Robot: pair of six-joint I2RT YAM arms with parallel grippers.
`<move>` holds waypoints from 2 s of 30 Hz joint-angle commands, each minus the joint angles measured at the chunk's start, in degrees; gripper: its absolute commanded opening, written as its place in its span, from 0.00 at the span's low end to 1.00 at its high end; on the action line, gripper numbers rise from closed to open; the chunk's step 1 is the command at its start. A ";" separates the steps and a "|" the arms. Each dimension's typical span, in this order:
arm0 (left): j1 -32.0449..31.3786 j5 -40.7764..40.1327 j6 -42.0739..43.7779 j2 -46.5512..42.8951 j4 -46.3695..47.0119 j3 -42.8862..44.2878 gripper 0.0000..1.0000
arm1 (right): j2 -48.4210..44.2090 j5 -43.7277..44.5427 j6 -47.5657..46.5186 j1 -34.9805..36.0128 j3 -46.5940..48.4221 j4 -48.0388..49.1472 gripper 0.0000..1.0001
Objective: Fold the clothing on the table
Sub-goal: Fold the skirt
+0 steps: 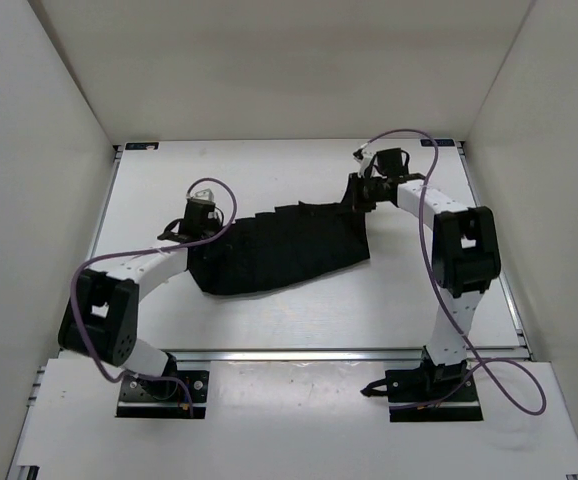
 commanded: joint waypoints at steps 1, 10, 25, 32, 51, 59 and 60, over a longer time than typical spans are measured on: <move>3.49 -3.22 -3.56 2.46 4.87 2.95 0.00 | 5.34 -4.13 -0.50 -2.06 9.03 4.59 0.00; 6.30 -9.48 -8.05 6.15 11.11 3.13 0.00 | 21.34 -9.67 1.79 -3.64 26.97 8.81 0.01; 5.87 -11.32 -10.08 4.94 6.28 4.10 0.93 | 23.47 -9.50 -2.60 -4.00 37.72 -2.88 0.60; 4.55 -7.11 -7.45 -2.36 9.52 4.98 0.08 | 18.81 -12.39 -0.85 0.57 34.21 -2.36 0.00; -6.18 -9.56 -10.95 8.27 -1.63 0.06 0.00 | 20.48 9.30 -5.42 8.75 19.45 -8.07 0.00; -5.56 -4.65 -12.19 8.19 -5.49 -1.35 0.00 | 7.93 10.63 -1.20 4.18 -2.87 0.02 0.00; -5.65 -3.25 -12.53 7.49 -6.89 -0.57 0.00 | 6.00 11.67 -0.59 3.92 -5.41 0.02 0.00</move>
